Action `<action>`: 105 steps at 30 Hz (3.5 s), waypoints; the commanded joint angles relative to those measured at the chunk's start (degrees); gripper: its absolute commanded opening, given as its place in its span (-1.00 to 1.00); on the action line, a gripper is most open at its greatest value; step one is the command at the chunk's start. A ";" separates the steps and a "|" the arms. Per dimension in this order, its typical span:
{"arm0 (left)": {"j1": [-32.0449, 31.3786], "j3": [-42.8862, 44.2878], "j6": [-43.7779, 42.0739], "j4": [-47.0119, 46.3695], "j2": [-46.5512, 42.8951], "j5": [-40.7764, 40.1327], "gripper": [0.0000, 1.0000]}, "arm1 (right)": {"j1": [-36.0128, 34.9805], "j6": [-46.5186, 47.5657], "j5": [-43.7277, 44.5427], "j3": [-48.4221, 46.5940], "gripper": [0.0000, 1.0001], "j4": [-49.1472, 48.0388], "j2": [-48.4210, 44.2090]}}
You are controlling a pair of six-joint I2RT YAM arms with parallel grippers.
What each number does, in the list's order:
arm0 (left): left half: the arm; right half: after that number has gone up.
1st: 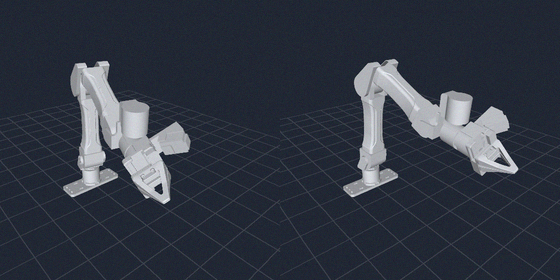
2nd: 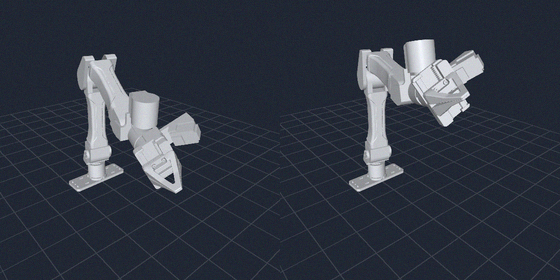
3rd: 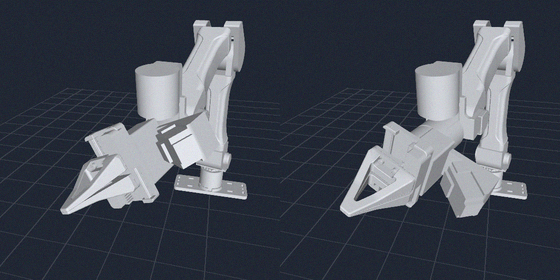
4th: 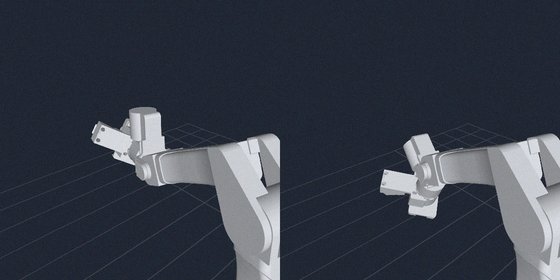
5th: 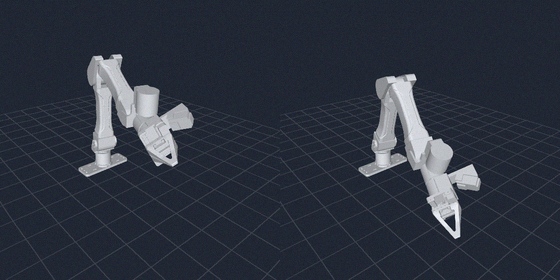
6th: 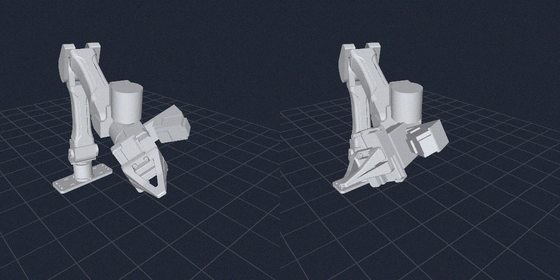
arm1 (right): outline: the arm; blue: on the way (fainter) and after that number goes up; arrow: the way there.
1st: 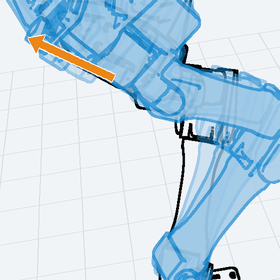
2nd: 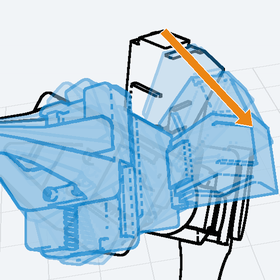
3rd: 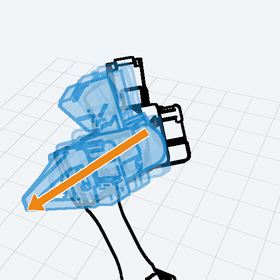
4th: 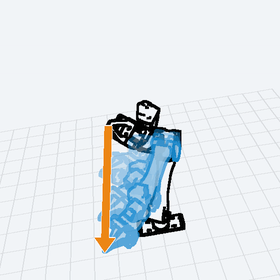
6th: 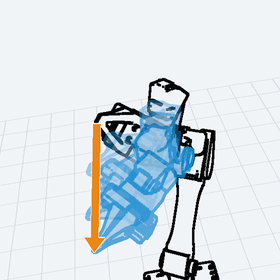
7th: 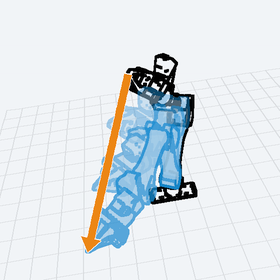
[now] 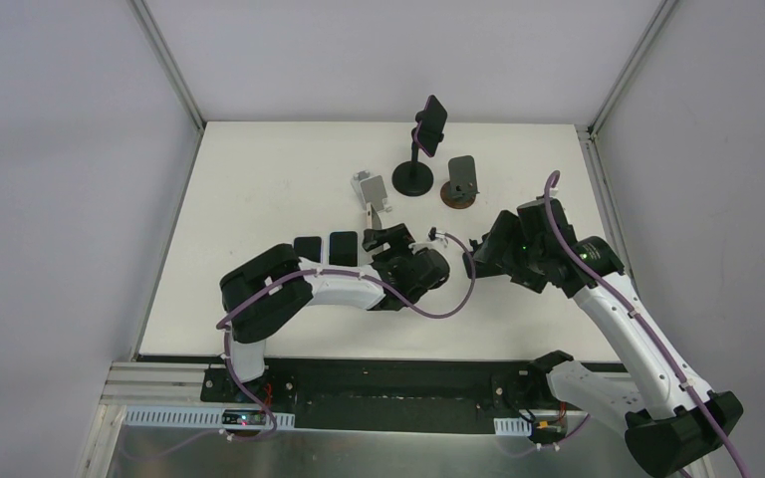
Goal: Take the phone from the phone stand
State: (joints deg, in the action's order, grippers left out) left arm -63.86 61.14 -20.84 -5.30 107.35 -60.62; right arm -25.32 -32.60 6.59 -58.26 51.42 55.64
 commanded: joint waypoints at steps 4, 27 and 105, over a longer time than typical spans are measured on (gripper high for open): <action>-3.12 -0.10 9.55 2.67 -1.61 -4.25 -1.00 | 0.28 -0.81 -0.61 -0.10 0.96 0.00 -0.72; -4.39 2.48 42.98 21.60 -3.55 13.87 -1.00 | 0.29 -0.88 -0.66 0.41 0.96 -0.18 -0.35; 10.17 -2.85 72.98 31.14 -3.52 36.95 0.02 | 0.45 -2.23 -0.66 -3.78 0.96 2.46 -2.25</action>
State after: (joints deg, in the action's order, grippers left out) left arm -53.91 61.39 51.66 19.38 102.56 -27.55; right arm -25.30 -34.30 6.20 -61.19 54.65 53.32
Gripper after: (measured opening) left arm 0.740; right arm 0.980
